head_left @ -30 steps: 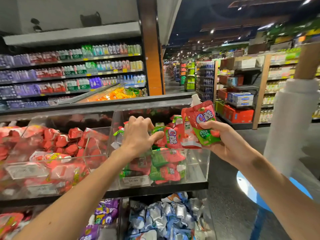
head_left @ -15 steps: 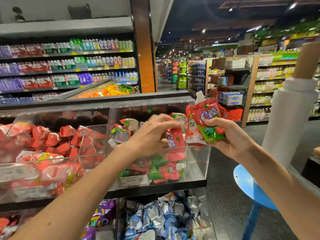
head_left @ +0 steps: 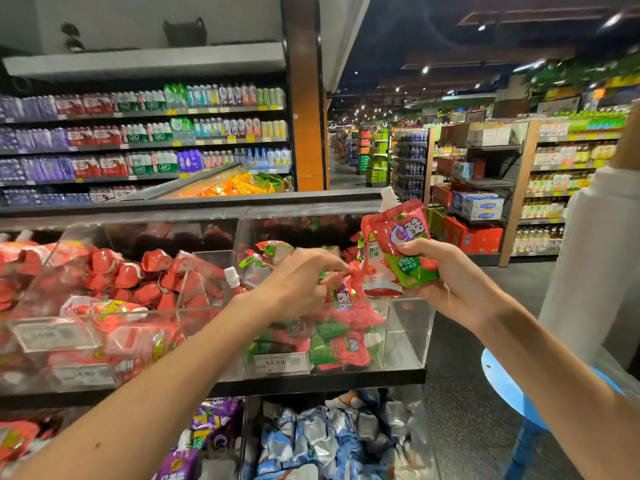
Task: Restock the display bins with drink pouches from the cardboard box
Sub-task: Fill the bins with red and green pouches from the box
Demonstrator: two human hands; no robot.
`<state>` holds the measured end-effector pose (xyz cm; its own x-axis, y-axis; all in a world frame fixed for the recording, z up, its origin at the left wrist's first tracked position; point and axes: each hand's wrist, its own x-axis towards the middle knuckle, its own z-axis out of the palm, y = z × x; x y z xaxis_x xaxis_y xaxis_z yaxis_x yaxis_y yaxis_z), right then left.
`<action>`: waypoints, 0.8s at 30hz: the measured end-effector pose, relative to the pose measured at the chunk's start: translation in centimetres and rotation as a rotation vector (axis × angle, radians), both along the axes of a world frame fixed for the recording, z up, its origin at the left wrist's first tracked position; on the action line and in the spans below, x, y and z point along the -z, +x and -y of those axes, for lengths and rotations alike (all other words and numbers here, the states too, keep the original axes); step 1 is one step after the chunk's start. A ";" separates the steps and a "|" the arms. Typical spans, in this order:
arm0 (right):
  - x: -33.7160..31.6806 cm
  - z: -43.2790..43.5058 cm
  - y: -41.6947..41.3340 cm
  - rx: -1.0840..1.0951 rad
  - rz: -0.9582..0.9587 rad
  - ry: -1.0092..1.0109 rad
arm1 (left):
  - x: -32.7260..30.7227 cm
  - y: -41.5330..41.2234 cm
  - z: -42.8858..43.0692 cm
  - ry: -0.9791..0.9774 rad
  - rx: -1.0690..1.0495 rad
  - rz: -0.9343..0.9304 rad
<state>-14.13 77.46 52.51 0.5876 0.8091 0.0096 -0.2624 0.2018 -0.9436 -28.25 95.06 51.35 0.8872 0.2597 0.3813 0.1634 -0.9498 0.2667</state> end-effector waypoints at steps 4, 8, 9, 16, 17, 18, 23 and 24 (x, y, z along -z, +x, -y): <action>-0.7 -0.7 -1.0 -0.030 -0.026 0.029 | -1.6 -1.0 1.9 -0.638 0.002 0.276; -1.1 -1.9 -2.4 -0.099 0.024 0.036 | -1.8 -1.6 3.8 -0.823 0.035 0.140; -1.2 -2.2 -2.8 -0.095 0.043 0.032 | -1.8 -1.8 4.0 -0.852 0.031 0.173; -1.8 -2.3 -2.3 0.062 0.171 -0.089 | -3.9 -6.1 0.3 -0.591 -0.256 0.460; -1.9 -2.3 -2.1 0.067 0.212 -0.127 | -4.4 -6.9 -0.4 -0.593 -0.276 0.495; -1.9 -2.3 -2.1 0.059 0.253 -0.172 | -4.7 -7.5 -1.1 -0.592 -0.296 0.520; -2.1 -3.7 -3.0 0.086 0.743 -0.429 | -4.4 -8.7 -2.5 -0.605 -0.342 0.519; -2.1 -4.3 -3.2 0.086 0.888 -0.465 | -4.1 -8.7 -2.5 -0.604 -0.345 0.513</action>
<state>-17.29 81.72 54.60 0.5780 0.7988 0.1668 0.5724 -0.2512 -0.7805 -37.00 97.57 55.45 0.4772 0.7704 0.4229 0.1380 -0.5409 0.8297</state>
